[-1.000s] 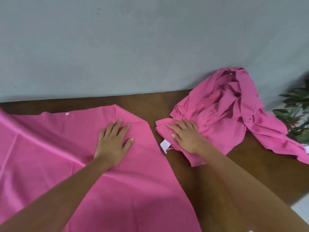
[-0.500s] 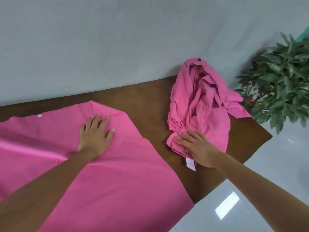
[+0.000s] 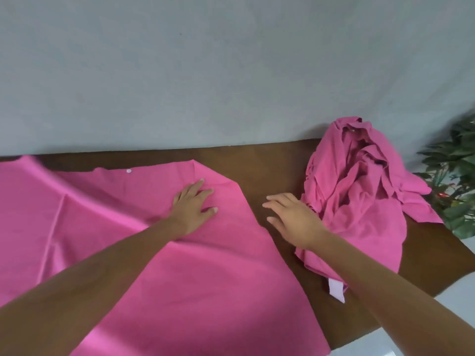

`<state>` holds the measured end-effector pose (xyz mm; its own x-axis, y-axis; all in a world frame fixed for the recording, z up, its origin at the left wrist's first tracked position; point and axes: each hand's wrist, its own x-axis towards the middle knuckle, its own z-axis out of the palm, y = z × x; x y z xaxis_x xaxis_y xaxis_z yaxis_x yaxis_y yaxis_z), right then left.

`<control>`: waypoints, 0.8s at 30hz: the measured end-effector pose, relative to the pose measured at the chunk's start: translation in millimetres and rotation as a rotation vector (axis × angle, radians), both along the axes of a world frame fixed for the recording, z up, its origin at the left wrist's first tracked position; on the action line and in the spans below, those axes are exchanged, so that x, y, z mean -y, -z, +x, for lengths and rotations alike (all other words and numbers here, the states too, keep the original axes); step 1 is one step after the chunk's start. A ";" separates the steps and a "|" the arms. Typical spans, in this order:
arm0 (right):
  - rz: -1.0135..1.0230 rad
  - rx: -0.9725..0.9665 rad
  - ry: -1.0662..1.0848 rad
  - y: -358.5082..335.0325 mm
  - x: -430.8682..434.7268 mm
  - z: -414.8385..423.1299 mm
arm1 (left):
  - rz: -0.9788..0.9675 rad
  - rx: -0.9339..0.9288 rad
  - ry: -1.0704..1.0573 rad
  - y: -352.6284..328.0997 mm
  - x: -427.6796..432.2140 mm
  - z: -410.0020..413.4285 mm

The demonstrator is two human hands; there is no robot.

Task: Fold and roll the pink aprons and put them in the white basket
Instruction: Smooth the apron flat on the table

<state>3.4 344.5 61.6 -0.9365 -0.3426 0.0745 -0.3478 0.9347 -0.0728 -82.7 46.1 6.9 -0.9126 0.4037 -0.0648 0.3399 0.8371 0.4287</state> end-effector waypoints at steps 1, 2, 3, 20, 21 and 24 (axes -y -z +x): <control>-0.011 0.023 -0.020 3.0 14.6 -12.6 | 0.020 -0.009 0.006 -1.9 5.0 2.4; -0.020 0.042 -0.044 6.3 29.3 -24.8 | 0.034 -0.021 0.011 -4.8 10.8 5.8; -0.022 0.055 -0.069 9.2 44.4 -36.1 | 0.047 -0.035 0.015 -8.6 17.2 10.4; 0.033 0.088 -0.004 28.9 127.0 -124.1 | 0.038 -0.317 -0.431 8.6 197.7 73.1; 0.006 0.067 0.022 25.6 123.5 -129.9 | 0.051 -0.282 -0.471 10.3 203.2 74.6; 0.002 0.050 0.114 14.6 109.6 -153.4 | 0.011 -0.174 -0.559 16.2 214.1 77.1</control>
